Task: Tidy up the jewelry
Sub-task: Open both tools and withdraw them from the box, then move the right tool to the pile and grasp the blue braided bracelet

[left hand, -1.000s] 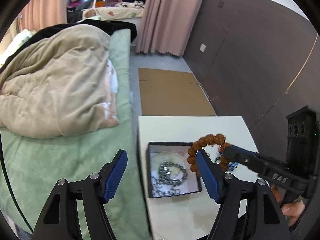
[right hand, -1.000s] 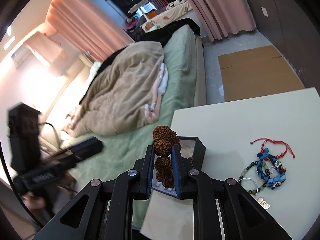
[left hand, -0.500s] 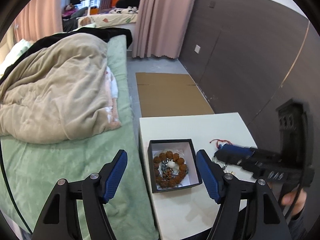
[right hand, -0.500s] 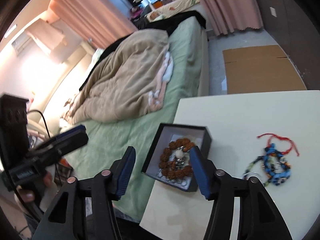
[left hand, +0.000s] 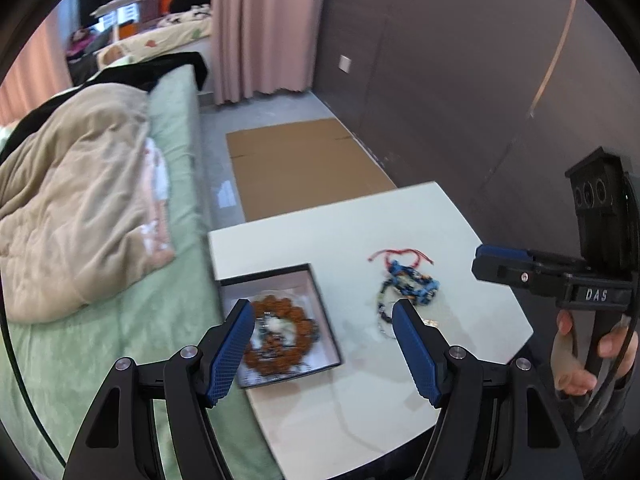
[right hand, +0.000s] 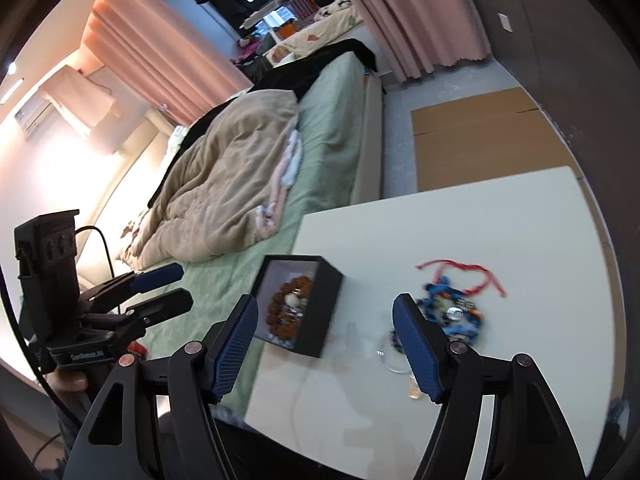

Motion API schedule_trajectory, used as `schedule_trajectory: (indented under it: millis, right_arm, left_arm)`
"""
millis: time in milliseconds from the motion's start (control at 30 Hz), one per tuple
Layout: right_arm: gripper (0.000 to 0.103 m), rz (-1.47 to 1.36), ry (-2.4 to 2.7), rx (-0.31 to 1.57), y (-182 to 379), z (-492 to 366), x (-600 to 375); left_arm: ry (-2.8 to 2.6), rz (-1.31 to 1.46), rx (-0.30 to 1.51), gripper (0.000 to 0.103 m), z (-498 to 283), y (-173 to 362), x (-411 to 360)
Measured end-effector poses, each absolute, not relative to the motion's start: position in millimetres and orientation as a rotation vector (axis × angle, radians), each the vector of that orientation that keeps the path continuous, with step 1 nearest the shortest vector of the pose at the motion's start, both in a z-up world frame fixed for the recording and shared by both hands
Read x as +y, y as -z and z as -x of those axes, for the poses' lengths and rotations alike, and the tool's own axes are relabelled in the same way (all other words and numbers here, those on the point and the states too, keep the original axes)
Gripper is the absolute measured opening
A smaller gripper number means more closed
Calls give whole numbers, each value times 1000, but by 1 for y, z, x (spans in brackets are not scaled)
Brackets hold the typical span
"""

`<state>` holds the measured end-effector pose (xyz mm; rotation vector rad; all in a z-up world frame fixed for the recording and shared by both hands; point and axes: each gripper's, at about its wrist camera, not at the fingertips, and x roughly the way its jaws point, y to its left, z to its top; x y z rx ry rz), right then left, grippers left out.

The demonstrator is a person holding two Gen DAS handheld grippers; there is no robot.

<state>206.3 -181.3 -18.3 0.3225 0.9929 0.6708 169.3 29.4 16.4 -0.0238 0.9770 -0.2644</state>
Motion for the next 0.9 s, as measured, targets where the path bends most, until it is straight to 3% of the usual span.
schedule_trajectory:
  millis: [467,600,667,900]
  right_arm:
    - [71,-344,-555,1066,42,-206,-258]
    - [71,-357,-528,1095,52,-207,-273]
    - [71,-356,-516,1106,56,-207,-279]
    - [71,-358,-504,1117,64,-208,-290]
  left_arm:
    - [344,-69,1087,71,-197,26,-51]
    - [338,-104,1176,48,-210,57,-70]
    - [335,-102,1212,41,-214,70,-73]
    - [302,-107,1298,28,-224,109,-76]
